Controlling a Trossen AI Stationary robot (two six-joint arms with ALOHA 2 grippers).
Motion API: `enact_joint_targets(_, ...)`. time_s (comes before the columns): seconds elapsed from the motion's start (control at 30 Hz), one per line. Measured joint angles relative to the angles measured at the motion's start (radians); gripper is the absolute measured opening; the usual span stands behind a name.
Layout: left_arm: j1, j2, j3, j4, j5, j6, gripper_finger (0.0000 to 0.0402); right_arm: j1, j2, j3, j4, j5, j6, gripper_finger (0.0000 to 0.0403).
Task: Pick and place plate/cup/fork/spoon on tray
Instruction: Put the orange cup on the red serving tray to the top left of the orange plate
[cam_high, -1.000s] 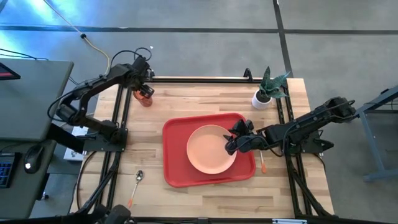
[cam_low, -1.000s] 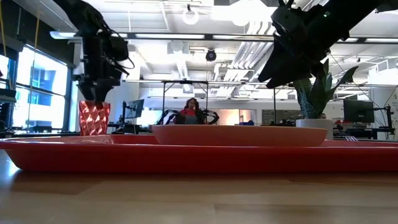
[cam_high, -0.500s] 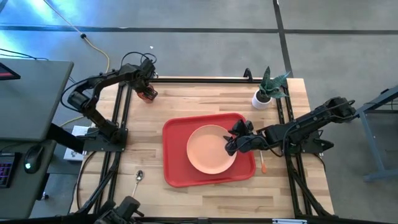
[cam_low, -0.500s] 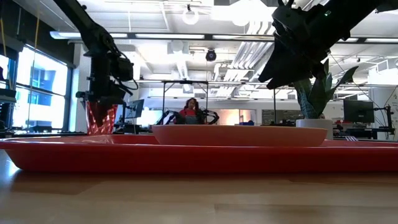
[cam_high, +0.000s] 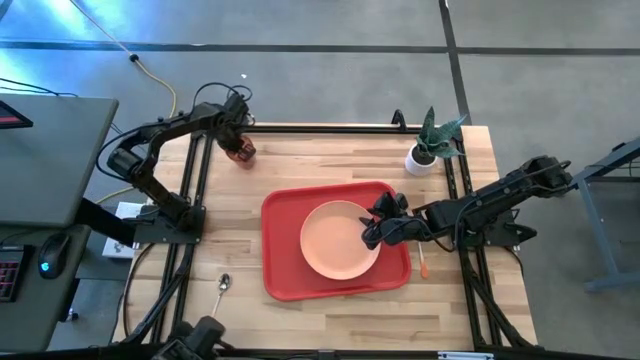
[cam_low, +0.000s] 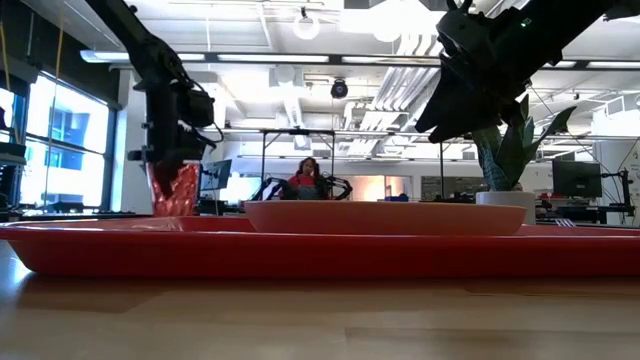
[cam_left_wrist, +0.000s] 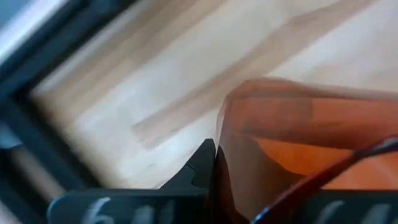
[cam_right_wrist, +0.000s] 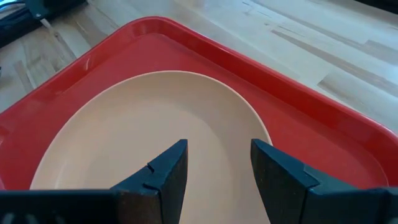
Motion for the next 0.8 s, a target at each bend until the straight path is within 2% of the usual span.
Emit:
enact_joint_targets(0.1, -0.034, -0.008, 0.018, 0.002, 0.101, -0.019, 0.0011, 0.0, 0.0, 0.0, 0.0, 0.0, -0.002, 0.0167)
enact_joint_targets(0.17, -0.081, -0.024, 0.037, 0.005, 0.118, -0.034, 0.0008, 0.0, 0.0, 0.0, 0.0, 0.001, -0.002, 0.0167)
enact_joint_targets(0.4, -0.348, -0.136, 0.128, -0.024, 0.118, -0.096, 0.0007, -0.001, 0.0, 0.0, 0.0, 0.021, -0.001, 0.0167)
enact_joint_targets(0.53, -0.521, -0.182, 0.14, -0.021, 0.107, -0.164, 0.0007, -0.001, 0.0, 0.0, 0.0, 0.017, 0.003, 0.0167)
enact_joint_targets(0.67, -0.68, -0.143, 0.139, -0.018, 0.022, -0.188, 0.0007, -0.001, 0.0, 0.0, 0.0, 0.014, 0.005, 0.0167)
enact_joint_targets(0.8, -0.776, -0.083, 0.138, -0.014, 0.008, -0.222, 0.0007, -0.001, 0.0, 0.0, 0.0, 0.005, 0.025, 0.0167)
